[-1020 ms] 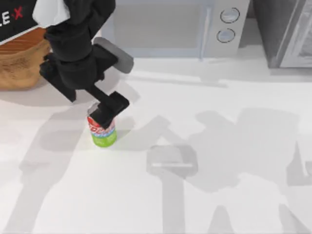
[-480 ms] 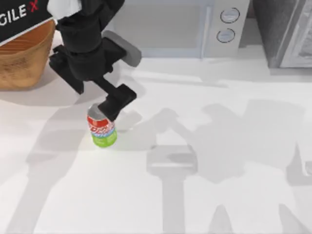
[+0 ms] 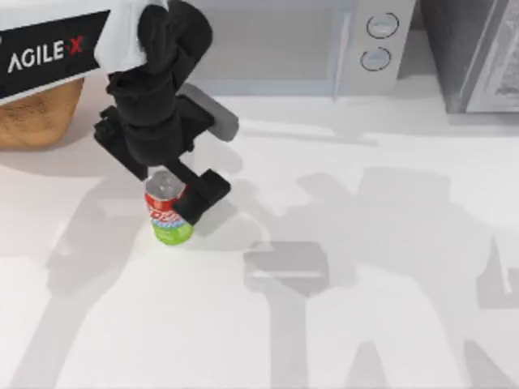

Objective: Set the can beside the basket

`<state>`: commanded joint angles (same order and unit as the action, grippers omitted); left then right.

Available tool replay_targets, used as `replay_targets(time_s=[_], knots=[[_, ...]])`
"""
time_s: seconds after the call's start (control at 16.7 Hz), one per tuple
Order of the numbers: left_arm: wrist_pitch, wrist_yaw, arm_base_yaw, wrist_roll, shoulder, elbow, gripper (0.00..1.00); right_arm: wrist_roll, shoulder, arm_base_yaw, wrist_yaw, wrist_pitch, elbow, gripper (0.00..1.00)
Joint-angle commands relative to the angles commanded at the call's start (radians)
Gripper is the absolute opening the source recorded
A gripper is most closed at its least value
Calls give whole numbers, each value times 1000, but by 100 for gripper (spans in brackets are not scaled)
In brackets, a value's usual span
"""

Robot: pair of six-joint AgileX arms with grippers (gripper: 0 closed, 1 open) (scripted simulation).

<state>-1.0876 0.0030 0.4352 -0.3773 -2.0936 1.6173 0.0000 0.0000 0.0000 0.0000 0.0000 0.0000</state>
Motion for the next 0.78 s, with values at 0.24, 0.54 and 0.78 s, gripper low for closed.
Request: replay_targets(time_s=[0.24, 0.54, 0.78], knots=[[29, 0, 1, 0, -10, -27, 100, 0, 0, 0, 0, 0, 0, 100], [29, 0, 1, 0, -10, -27, 70, 0, 0, 0, 0, 0, 0, 100], [29, 0, 1, 0, -10, -27, 40, 0, 0, 0, 0, 0, 0, 100]])
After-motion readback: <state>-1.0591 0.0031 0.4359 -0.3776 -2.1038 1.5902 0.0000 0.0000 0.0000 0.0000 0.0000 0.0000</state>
